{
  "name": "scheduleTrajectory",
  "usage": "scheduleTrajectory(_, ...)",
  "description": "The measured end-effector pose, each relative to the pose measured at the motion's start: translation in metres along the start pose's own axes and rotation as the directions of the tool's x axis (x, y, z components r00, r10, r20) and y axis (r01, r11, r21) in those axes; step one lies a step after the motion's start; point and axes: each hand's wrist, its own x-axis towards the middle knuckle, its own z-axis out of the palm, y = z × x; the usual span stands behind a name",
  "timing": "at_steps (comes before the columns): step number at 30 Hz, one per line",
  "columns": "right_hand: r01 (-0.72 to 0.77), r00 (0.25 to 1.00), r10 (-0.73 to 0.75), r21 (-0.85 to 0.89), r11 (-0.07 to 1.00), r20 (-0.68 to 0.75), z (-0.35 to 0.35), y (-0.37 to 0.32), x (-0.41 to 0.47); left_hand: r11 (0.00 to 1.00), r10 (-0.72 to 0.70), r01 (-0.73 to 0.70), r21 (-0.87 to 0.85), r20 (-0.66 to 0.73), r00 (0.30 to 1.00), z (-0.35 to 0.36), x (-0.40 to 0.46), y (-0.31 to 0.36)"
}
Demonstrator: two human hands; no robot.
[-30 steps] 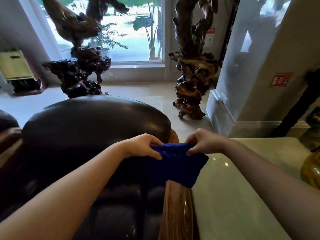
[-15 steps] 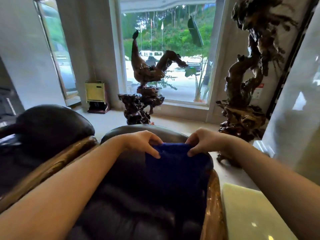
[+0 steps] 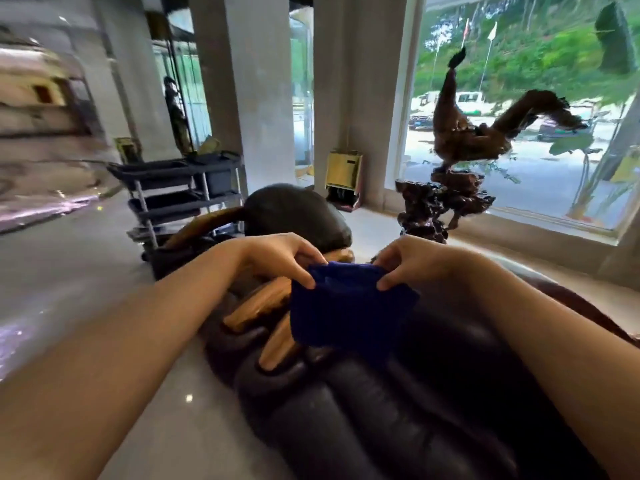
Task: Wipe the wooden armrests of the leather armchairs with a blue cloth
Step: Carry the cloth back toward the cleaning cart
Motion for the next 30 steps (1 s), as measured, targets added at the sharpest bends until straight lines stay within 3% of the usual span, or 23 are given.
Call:
scheduleTrajectory(8,0.170,0.975,-0.164,-0.030,0.985,0.153,0.043,-0.108,0.147,0.987,-0.144,0.132,-0.088,-0.147,0.979,-0.082,-0.098,-0.108)
scheduleTrajectory(15,0.341,0.919,-0.314,-0.078,0.937,0.240,0.060,-0.163,0.286,0.967,-0.253,0.234,-0.100,-0.282,0.925,-0.157,-0.122,-0.196)
scheduleTrajectory(24,0.549,0.785,-0.479,-0.082,0.832,0.393,0.063,-0.235,0.489,0.918,-0.395,0.365,-0.155,-0.447,0.803,-0.279,-0.128,-0.303)
scheduleTrajectory(30,0.601,0.732,-0.525,-0.049,0.798,0.434,0.099,-0.290,0.617,0.886,-0.462,0.415,-0.208,-0.483,0.744,-0.346,-0.152,-0.394)
